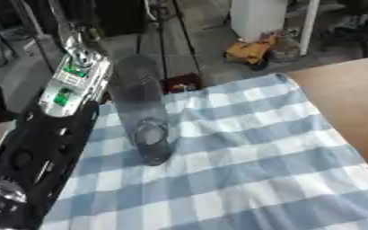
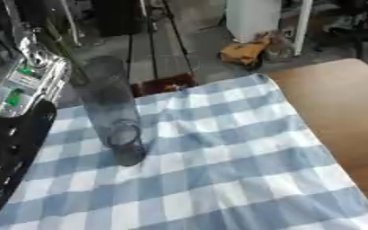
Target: Arrange flowers into the vase.
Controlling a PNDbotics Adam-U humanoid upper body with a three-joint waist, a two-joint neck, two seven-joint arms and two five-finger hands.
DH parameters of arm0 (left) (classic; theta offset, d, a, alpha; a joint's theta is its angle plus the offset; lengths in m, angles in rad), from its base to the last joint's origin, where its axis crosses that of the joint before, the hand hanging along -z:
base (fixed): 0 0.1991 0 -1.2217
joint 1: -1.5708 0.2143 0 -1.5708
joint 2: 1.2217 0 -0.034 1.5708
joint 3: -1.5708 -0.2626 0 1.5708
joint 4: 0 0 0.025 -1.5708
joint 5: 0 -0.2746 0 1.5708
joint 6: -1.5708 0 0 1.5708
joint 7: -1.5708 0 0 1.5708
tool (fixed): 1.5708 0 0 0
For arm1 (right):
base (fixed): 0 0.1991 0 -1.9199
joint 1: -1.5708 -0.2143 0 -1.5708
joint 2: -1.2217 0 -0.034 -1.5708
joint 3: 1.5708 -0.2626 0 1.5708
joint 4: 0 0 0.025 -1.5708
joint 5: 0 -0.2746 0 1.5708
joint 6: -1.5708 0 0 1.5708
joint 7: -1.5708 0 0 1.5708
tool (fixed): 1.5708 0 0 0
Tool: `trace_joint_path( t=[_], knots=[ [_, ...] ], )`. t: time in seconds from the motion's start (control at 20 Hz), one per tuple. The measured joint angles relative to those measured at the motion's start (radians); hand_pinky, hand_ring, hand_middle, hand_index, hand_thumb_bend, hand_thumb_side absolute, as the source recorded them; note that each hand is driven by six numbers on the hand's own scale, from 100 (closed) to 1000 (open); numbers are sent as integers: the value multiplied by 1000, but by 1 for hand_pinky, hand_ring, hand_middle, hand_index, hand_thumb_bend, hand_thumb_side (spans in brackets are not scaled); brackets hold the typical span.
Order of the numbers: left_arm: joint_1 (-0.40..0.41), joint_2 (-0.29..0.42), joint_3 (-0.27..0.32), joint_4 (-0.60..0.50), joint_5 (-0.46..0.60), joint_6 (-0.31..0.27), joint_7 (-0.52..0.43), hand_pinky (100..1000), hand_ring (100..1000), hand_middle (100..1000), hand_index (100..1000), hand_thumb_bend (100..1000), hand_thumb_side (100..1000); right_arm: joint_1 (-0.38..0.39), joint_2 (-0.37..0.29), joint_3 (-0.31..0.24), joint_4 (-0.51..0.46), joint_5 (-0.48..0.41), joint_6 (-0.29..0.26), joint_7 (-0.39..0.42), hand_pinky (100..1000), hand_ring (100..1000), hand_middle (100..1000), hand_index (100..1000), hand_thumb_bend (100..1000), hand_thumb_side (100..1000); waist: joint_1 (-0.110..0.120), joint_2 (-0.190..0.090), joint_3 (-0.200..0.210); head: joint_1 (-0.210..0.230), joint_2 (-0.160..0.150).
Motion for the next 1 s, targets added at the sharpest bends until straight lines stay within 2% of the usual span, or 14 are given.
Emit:
trace_joint_path(
  t=[0.05,0.1,0.2,0.45,0.7,1.0],
  knots=[
    [0,0,0,1,-2,5,-2,100,100,120,100,270,723,1,0,0,0,0,1,-1,793,783,666,813,100,985,0,0,0,0,0],
    [1,0,0,2,-4,9,-4,100,136,181,100,283,741,2,0,0,0,0,2,-2,793,783,666,813,100,984,0,0,1,0,0],
    [1,0,0,3,-10,16,-9,100,172,211,109,307,776,3,0,-1,0,1,5,-5,793,783,666,813,100,984,0,0,2,-2,0],
    [3,0,1,4,-12,28,-12,100,198,238,130,289,847,3,1,-3,0,3,9,-10,793,782,666,813,100,983,0,-3,3,-3,0],
    [12,0,1,15,-9,36,-3,100,210,251,164,233,877,3,1,-6,0,4,11,-17,793,782,665,812,100,984,-2,-3,3,-7,-8],
    [22,2,1,31,-18,65,-10,100,238,278,176,229,904,3,3,-7,0,5,13,-22,793,782,665,813,100,985,-2,-3,8,-10,-8]
  ],
)
